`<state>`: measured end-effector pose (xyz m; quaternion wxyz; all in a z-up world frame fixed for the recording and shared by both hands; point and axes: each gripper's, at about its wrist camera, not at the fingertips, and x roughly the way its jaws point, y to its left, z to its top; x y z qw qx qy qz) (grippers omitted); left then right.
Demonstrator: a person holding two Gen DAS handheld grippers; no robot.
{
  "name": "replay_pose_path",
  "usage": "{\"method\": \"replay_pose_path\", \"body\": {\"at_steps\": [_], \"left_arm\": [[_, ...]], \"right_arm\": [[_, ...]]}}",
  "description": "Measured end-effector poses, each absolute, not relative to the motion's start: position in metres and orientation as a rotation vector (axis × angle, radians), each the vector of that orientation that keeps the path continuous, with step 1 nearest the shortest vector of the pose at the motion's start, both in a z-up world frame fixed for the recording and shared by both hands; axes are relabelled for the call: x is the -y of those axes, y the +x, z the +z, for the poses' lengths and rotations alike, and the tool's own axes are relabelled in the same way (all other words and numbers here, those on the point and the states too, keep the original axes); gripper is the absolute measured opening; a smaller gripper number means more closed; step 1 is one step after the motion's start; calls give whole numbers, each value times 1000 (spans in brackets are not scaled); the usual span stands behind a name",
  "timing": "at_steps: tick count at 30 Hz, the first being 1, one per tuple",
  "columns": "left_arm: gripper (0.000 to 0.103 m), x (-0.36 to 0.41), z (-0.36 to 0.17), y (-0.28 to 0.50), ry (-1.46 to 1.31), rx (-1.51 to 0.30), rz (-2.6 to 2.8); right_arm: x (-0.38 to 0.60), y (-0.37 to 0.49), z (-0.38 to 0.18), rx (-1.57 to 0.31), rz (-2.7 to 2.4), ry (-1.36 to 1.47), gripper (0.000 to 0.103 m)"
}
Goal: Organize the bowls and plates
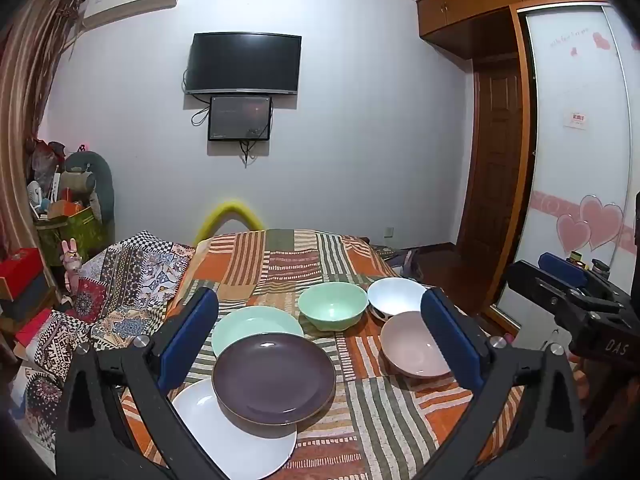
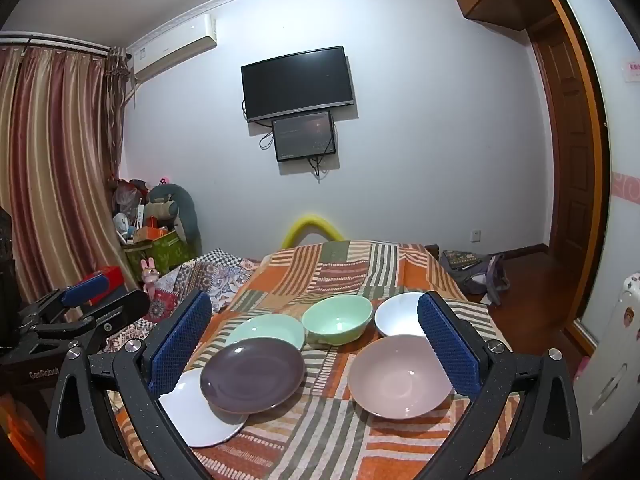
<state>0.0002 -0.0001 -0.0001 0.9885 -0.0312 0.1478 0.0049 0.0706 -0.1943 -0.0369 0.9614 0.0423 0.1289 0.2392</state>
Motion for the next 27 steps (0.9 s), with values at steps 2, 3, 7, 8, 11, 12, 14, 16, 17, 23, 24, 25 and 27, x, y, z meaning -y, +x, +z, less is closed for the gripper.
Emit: {"method": "replay_pose_path", "body": {"at_steps": [2,3,7,8,11,12,14,16,17,23,24,25,27], "left_arm": [[103,-2,1,0,-63,-297,9],[103,-2,1,0,-64,-297,9],[103,-1,0,0,-64,-296,10],[103,-1,0,0,-65,-296,10],[103,-1,0,1,-66,-295,11],[103,-1,-1,2,-67,-295,11],[103,-1,-1,3,-69,-296,12],[103,-1,0,0,-66,-298,9],[103,-1,-1,0,-66,-298,9],[103,-8,-1,0,-66,-297,9],[103,-9,-1,0,-67,-298,8],[103,-10,-1,1,-66,-298,8],[103,-11,-1,1,-66,-298,9]], "right_arm": [[195,71,-37,-261,484,86,103],[195,71,-37,-262,485,86,103],[196,71,-37,-261,485,88,103],[196,71,-37,-261,485,88,103],[197,71,-36,-260,485,88,103],[197,70,-35,-259,485,89,103],[198,70,-35,-259,485,90,103],[197,70,-35,-259,486,91,103],[197,70,-35,-259,486,89,103],[195,67,-36,-257,485,84,103],[195,67,-36,-257,485,84,103],[195,67,-36,-257,485,85,103],[195,67,-35,-258,485,84,103]]}}
